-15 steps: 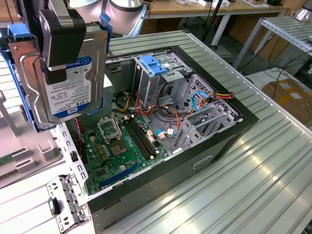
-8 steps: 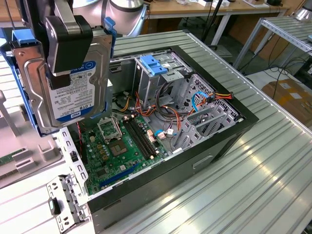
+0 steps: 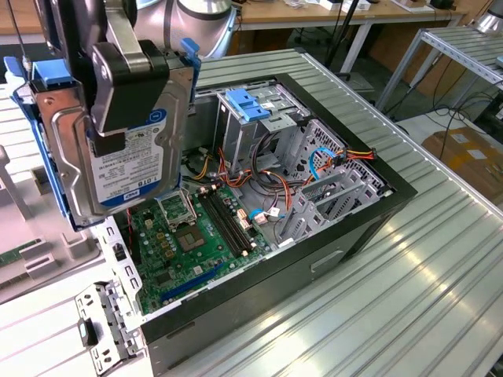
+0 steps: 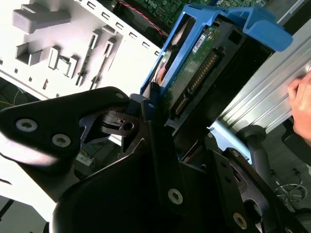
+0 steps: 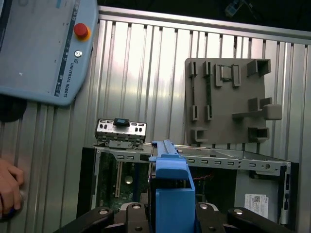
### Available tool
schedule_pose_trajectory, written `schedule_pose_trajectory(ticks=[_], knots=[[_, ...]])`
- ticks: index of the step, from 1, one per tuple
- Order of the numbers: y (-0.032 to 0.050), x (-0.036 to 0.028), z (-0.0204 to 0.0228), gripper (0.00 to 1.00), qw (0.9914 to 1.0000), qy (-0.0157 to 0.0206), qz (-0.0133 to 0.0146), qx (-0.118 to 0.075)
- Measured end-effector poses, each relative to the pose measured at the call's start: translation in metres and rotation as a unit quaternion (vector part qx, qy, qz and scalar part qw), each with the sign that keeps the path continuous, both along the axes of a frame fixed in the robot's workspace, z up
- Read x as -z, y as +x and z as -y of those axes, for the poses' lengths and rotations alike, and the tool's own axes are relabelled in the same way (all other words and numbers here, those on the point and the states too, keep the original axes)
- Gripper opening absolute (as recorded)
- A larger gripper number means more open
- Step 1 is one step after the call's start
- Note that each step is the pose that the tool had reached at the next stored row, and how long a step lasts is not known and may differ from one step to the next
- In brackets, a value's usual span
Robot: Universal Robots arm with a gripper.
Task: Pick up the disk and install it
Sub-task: 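Pick up the disk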
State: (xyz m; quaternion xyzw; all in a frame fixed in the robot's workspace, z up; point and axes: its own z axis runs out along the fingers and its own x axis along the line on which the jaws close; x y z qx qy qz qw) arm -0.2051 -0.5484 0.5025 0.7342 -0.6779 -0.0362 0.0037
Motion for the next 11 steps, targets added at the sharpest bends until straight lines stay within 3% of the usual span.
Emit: schedule_pose_trajectory(ticks=[5, 11], knots=[[0.0140, 0.0011, 0.0042, 0.36, 1.00000, 0.0001, -0.0006, 0.000], [0.0250, 0.0020, 0.0072, 0.36, 1.00000, 0.0000, -0.0009, 0.000]])
